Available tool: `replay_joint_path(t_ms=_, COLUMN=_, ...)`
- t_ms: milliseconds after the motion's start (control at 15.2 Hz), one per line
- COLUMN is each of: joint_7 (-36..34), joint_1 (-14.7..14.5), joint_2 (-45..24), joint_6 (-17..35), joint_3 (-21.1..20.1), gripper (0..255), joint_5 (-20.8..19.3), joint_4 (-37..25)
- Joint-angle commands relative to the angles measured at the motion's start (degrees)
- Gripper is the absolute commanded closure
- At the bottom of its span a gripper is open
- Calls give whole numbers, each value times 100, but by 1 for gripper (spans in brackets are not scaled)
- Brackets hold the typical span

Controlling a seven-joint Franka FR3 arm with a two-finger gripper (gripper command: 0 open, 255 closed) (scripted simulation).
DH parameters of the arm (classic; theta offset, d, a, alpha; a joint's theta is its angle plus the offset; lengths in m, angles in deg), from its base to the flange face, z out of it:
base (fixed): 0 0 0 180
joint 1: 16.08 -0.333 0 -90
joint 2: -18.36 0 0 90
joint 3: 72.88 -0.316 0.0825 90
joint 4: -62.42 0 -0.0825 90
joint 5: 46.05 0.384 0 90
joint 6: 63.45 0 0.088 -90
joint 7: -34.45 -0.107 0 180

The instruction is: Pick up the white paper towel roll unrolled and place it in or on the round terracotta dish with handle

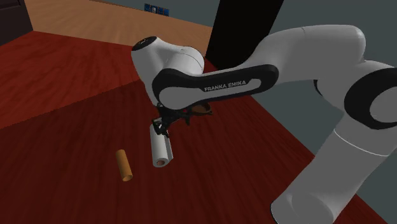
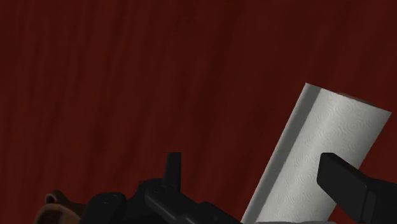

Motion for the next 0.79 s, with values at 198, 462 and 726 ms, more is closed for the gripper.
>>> replay_joint_path(t_ms=198, joint_7=-1047, joint_1=-626, joint_2=-1674, joint_6=-689, joint_3=80, gripper=0, joint_5=-724, joint_4=-1480)
replay_joint_path(t_ms=462, joint_7=-1494, joint_1=-1285, joint_2=-2992, joint_6=-1338, joint_3=371, gripper=0, joint_5=-1128, joint_4=-2984)
replay_joint_path(t_ms=726, joint_7=-1546, joint_1=-1212, joint_2=-2968, joint_6=-1120, joint_3=399, gripper=0, joint_5=-1132, joint_4=-2721)
